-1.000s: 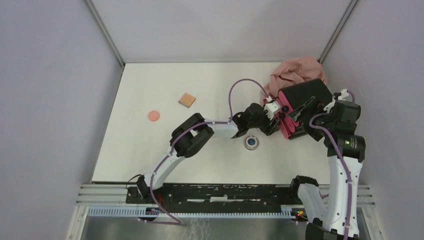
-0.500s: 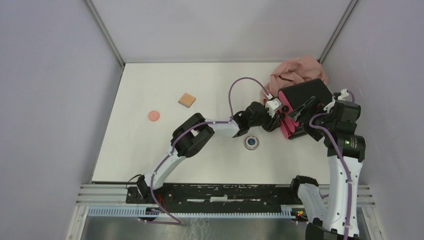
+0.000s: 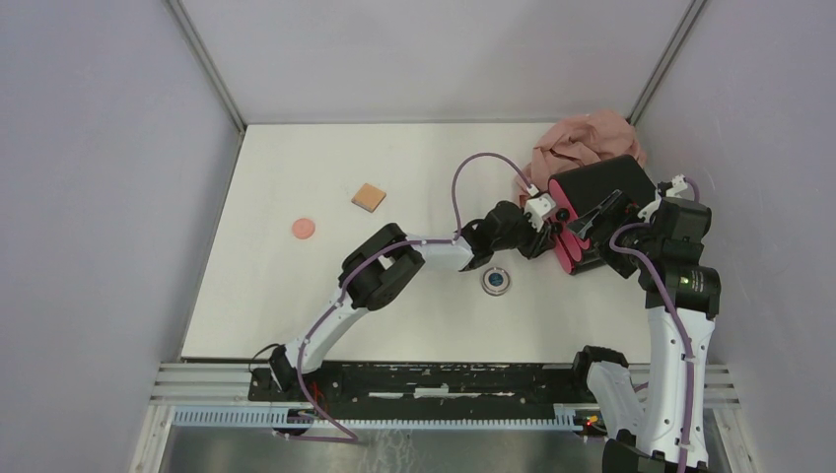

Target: Organize the makeup

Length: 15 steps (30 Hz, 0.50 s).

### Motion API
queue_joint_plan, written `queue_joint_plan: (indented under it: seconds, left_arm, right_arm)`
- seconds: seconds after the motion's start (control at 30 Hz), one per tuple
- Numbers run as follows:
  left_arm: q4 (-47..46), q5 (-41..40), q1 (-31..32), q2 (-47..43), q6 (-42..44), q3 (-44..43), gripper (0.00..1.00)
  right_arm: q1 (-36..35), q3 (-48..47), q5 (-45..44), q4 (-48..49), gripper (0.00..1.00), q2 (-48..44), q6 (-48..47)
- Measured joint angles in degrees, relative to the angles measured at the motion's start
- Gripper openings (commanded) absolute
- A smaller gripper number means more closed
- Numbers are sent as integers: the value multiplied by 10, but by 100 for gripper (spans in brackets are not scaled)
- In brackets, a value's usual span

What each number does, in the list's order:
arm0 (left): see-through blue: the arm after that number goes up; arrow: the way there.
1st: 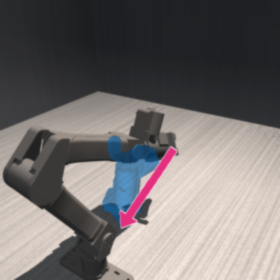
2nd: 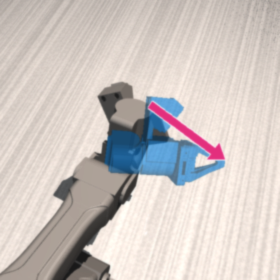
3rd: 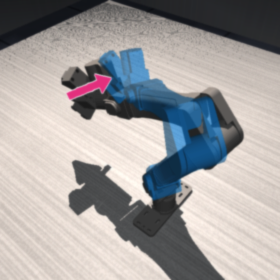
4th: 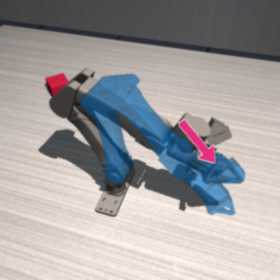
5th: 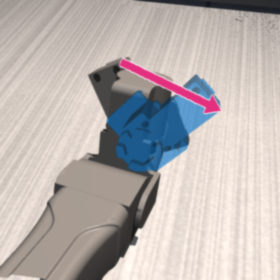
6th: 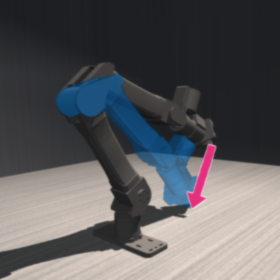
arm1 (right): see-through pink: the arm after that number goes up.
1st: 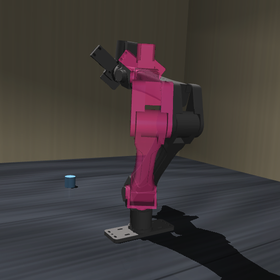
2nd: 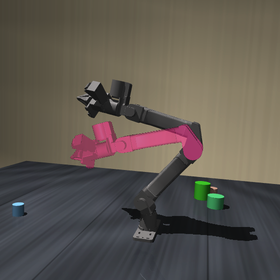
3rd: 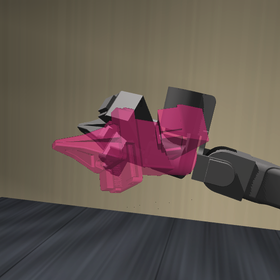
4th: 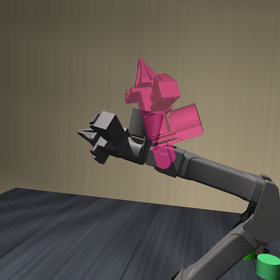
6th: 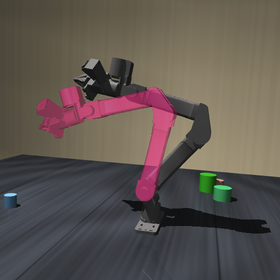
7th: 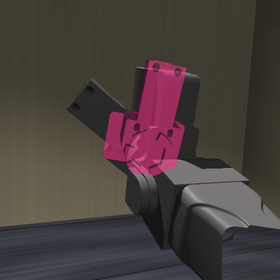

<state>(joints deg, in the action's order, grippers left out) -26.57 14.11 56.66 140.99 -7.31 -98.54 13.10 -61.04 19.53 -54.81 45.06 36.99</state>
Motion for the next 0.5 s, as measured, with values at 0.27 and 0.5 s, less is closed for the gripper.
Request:
queue_joint_plan:
  seconds: [0.27,0.5]
  left_arm:
    - [-20,-14,-1,-67,6,106,14]
    - [-34,-28,-1,-137,19,215,14]
  right_arm:
    - [0,0,0,0,94,0,0]
    - [0,1,1,0,94,-2,0]
